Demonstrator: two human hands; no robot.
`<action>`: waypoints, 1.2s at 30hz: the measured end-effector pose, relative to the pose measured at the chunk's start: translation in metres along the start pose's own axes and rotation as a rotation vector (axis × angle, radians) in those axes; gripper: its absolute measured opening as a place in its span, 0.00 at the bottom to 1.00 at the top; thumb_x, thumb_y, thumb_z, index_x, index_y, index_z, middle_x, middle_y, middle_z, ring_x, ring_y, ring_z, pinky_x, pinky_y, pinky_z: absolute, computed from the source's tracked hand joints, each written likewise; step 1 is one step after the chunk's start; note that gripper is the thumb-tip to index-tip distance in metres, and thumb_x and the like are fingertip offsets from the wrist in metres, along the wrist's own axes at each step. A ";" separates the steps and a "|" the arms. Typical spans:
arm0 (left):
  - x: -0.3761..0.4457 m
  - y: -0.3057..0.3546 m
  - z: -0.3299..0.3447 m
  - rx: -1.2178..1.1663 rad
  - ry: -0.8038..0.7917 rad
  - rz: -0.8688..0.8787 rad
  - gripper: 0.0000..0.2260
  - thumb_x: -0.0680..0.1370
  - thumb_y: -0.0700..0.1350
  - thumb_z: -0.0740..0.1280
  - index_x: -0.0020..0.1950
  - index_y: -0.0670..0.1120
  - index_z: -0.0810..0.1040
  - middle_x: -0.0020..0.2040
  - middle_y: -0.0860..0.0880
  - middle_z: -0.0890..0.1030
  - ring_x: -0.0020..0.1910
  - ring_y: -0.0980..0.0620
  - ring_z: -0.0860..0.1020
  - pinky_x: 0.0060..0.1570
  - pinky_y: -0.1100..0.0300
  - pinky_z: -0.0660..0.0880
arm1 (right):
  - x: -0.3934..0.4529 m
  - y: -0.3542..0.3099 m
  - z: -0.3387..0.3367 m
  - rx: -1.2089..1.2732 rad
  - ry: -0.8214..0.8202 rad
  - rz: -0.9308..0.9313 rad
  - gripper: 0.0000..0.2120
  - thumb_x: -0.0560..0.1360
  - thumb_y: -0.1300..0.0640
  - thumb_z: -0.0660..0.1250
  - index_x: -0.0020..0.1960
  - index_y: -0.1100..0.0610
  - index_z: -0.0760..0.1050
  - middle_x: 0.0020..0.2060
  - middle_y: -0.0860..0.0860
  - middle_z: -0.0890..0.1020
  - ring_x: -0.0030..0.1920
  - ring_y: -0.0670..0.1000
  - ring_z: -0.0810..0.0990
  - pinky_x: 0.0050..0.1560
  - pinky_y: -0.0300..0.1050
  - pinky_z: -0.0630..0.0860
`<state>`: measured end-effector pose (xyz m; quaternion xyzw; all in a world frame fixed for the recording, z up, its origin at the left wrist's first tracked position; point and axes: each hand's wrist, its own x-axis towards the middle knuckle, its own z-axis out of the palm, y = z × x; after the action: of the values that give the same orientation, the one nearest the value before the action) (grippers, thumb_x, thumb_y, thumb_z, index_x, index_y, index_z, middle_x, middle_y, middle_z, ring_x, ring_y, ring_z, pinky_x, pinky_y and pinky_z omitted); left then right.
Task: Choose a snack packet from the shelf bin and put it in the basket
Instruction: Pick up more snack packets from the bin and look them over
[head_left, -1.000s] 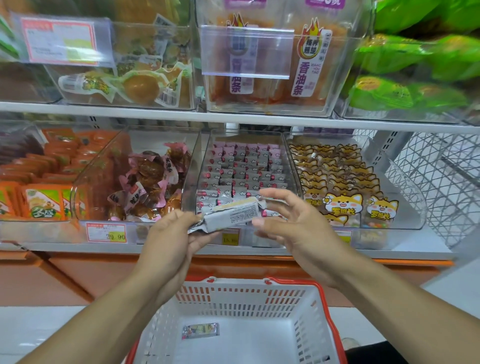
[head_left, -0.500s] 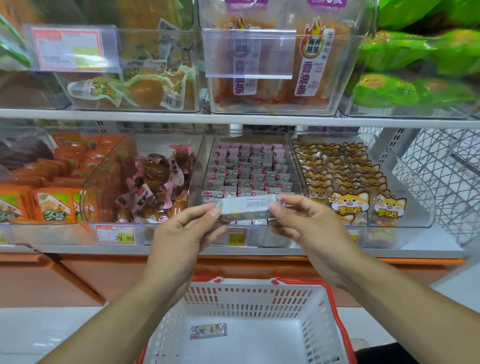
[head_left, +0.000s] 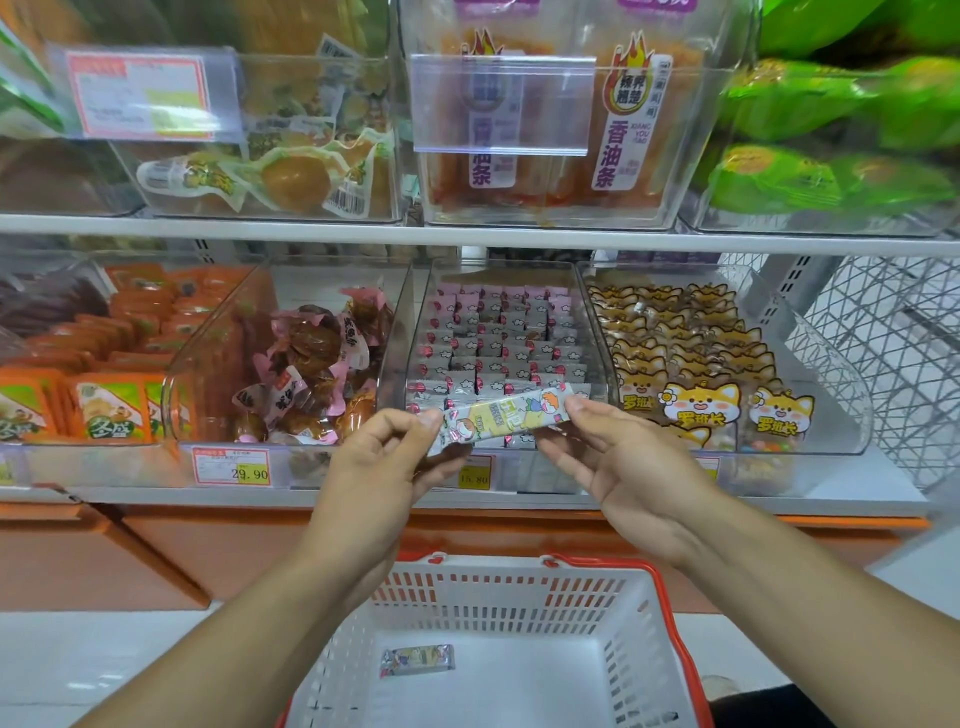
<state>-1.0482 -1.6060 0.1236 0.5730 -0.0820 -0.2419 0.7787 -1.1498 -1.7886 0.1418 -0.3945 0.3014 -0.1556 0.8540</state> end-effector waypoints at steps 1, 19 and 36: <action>0.001 -0.001 0.000 0.005 -0.003 0.011 0.10 0.72 0.51 0.72 0.35 0.47 0.80 0.48 0.40 0.85 0.53 0.43 0.86 0.48 0.61 0.82 | -0.001 0.000 0.001 -0.001 -0.010 0.009 0.08 0.78 0.63 0.69 0.56 0.64 0.79 0.42 0.57 0.88 0.44 0.55 0.87 0.41 0.44 0.84; 0.053 -0.002 0.054 1.110 -0.261 0.551 0.15 0.84 0.50 0.63 0.70 0.51 0.76 0.67 0.55 0.77 0.67 0.58 0.70 0.67 0.61 0.65 | 0.058 -0.054 0.005 -1.058 0.246 -0.853 0.15 0.74 0.56 0.76 0.58 0.46 0.79 0.48 0.42 0.84 0.47 0.40 0.82 0.43 0.24 0.73; 0.176 -0.013 0.134 1.813 -0.356 0.143 0.27 0.85 0.60 0.43 0.83 0.53 0.53 0.84 0.50 0.49 0.82 0.47 0.40 0.78 0.39 0.37 | 0.164 -0.092 0.014 -1.414 0.267 -0.749 0.12 0.80 0.53 0.69 0.52 0.63 0.82 0.46 0.58 0.84 0.47 0.56 0.82 0.42 0.40 0.68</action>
<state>-0.9526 -1.8061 0.1294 0.9111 -0.3935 -0.1208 0.0216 -1.0177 -1.9222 0.1554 -0.8937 0.2756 -0.2498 0.2509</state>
